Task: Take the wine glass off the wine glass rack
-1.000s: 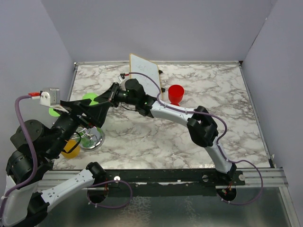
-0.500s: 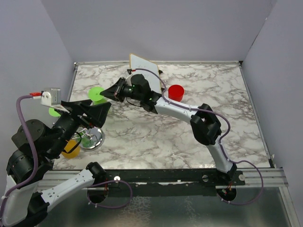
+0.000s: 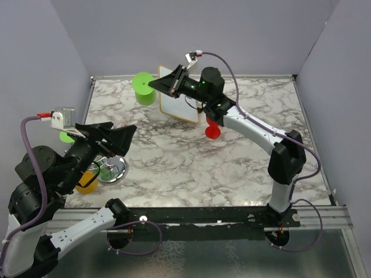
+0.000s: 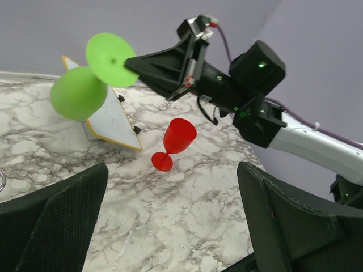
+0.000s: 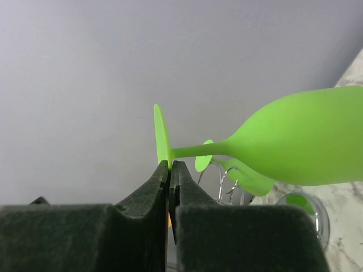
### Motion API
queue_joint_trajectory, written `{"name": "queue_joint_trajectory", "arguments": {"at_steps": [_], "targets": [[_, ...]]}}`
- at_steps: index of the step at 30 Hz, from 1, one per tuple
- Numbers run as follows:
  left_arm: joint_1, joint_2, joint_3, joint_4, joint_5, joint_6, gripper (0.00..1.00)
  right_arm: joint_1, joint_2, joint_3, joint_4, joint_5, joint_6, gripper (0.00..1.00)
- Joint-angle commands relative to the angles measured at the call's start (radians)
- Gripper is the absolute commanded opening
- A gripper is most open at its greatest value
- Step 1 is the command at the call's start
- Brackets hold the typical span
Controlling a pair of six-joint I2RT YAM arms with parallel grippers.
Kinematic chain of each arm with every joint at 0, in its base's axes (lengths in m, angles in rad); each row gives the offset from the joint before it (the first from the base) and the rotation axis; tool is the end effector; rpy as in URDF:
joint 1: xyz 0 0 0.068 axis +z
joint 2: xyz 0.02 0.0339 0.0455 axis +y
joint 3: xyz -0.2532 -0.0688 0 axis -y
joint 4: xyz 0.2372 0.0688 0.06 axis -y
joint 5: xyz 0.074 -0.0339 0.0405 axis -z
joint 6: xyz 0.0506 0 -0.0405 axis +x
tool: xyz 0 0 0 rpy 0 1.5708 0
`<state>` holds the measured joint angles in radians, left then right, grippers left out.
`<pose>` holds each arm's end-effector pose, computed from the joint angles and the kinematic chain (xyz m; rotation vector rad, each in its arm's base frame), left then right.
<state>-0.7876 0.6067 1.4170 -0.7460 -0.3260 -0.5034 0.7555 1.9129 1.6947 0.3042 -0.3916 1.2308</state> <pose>0.0494 -0.0266 0.4789 -0.0492 1.5611 -0.7849 0.3288 0.3362 0.3696 0.0449 1.8145 1.8120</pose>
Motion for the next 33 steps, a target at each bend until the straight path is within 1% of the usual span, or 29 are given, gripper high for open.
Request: {"name": "queue_joint_trajectory", "arguments": {"at_steps": [1,4,5,10,14,16,19,22,24,28,33], "targets": [[-0.001,0.012,0.014,-0.005,0.001,-0.007,0.99,-0.044,-0.163,-0.088,0.057,-0.056,-0.26,0.01],[-0.001,0.014,0.01,-0.005,0.002,-0.007,0.99,-0.068,-0.29,-0.211,0.046,0.018,-0.47,0.01],[-0.001,0.014,0.007,-0.005,0.002,-0.008,0.99,-0.071,-0.334,-0.254,0.049,0.047,-0.567,0.01],[0.0,0.028,-0.003,-0.003,0.005,-0.005,0.99,-0.071,-0.571,-0.489,0.069,0.139,-1.169,0.01],[-0.001,0.052,-0.01,0.006,0.01,0.006,0.99,-0.071,-0.769,-0.667,0.086,0.276,-1.524,0.01],[-0.001,0.065,-0.019,0.019,0.014,0.011,0.99,-0.071,-0.864,-0.759,0.098,0.273,-1.704,0.01],[-0.001,0.09,-0.035,0.044,0.026,0.016,0.99,-0.072,-0.998,-0.915,0.086,0.177,-2.03,0.01],[0.0,0.124,-0.046,0.07,0.051,0.02,0.99,-0.071,-1.099,-1.022,0.059,0.087,-2.239,0.01],[-0.001,0.153,-0.045,0.082,0.068,0.023,0.99,-0.072,-1.15,-1.059,-0.021,0.028,-2.383,0.01],[-0.001,0.201,-0.027,0.091,0.086,0.037,0.99,-0.071,-1.225,-1.091,-0.279,-0.073,-2.673,0.01],[-0.001,0.252,0.018,0.092,0.093,0.049,0.99,-0.072,-1.289,-1.094,-0.571,-0.146,-2.915,0.01]]}}
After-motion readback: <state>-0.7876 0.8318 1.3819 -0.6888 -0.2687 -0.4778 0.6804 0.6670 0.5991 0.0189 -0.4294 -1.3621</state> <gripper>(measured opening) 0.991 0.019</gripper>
